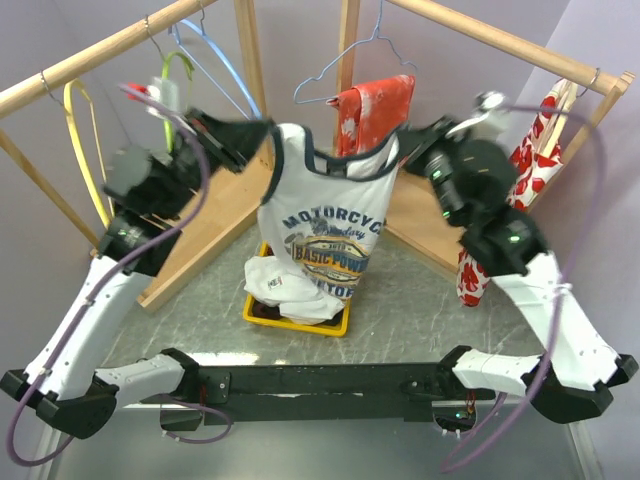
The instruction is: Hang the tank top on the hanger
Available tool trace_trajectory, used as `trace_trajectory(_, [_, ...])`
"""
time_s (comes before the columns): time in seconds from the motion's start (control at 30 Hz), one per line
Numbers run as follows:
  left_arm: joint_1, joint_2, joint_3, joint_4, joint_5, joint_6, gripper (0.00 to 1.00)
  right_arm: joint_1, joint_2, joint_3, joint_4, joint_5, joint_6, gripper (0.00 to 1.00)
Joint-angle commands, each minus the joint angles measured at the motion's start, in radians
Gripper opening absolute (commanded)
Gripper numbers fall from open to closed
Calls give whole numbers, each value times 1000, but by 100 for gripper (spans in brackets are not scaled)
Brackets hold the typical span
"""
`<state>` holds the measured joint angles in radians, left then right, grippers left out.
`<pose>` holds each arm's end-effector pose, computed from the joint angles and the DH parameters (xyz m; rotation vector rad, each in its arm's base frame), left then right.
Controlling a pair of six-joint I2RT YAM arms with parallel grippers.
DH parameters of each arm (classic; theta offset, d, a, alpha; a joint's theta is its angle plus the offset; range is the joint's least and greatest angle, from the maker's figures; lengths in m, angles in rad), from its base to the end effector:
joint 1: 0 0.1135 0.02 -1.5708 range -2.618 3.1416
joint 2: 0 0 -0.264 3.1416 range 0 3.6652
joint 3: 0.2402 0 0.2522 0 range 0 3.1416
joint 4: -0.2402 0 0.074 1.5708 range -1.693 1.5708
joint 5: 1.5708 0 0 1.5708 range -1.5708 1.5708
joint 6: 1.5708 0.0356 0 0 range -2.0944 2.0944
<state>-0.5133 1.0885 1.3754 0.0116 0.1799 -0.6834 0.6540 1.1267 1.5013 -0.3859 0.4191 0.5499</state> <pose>0.1883 -0.1134 0.5063 0.0497 1.3632 -1.1336 0.1827 0.1218 0.4962 0.2496 1.5949 0.6076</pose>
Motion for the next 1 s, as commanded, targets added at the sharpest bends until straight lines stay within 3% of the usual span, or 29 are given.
trace_trajectory(0.0, [-4,53,221,13,113,24,1,1,47,295,-62,76,-134,0])
trace_trajectory(0.33, [-4,218,646,-45,44,50,1,-1,202,842,14,124,-333,0])
trace_trajectory(0.43, [-2,283,758,-126,46,59,1,1,203,863,79,100,-358,0])
trace_trajectory(0.5, [-4,283,720,-110,70,39,3,-1,197,837,93,64,-351,0])
trace_trajectory(0.63, [-5,188,409,-19,86,15,21,1,209,769,68,-14,-302,0])
trace_trajectory(0.87, [-8,65,119,16,30,19,42,104,343,939,-10,-31,-344,0])
trace_trajectory(0.97, [-8,24,44,-12,10,36,55,119,295,800,39,-58,-308,0])
